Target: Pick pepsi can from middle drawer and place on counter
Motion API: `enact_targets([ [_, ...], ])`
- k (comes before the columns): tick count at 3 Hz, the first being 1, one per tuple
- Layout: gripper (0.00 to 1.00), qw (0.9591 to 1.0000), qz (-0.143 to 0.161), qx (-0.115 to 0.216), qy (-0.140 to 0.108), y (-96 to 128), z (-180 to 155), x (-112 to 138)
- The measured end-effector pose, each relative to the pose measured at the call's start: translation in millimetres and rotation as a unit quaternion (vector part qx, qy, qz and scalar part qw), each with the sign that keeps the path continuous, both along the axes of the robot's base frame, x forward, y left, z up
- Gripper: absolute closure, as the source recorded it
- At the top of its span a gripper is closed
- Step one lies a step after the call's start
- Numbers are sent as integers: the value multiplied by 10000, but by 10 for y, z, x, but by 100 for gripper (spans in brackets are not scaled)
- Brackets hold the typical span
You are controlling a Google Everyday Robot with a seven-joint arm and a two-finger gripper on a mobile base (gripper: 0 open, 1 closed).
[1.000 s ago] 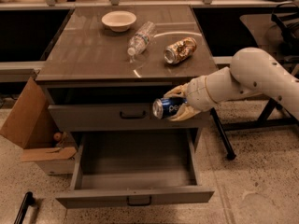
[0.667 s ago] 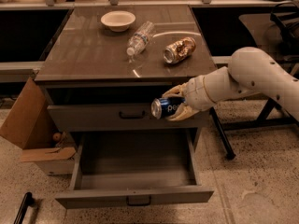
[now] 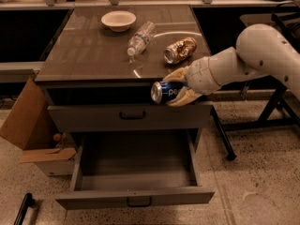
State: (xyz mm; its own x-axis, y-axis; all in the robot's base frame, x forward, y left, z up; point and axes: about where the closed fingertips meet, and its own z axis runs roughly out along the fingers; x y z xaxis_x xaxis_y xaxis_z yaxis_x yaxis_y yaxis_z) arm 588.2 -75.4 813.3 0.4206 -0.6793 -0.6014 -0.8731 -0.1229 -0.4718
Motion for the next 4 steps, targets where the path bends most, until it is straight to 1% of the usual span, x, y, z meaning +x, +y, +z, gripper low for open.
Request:
enact_targets([
  [1, 100, 9997, -229, -41, 6, 225, 611, 220],
  [2, 100, 9997, -237, -35, 28, 245, 616, 226],
  [3, 100, 9996, -247, -88, 62, 385, 749, 324],
  [4, 100, 9991, -311, -254, 154, 530, 871, 464],
])
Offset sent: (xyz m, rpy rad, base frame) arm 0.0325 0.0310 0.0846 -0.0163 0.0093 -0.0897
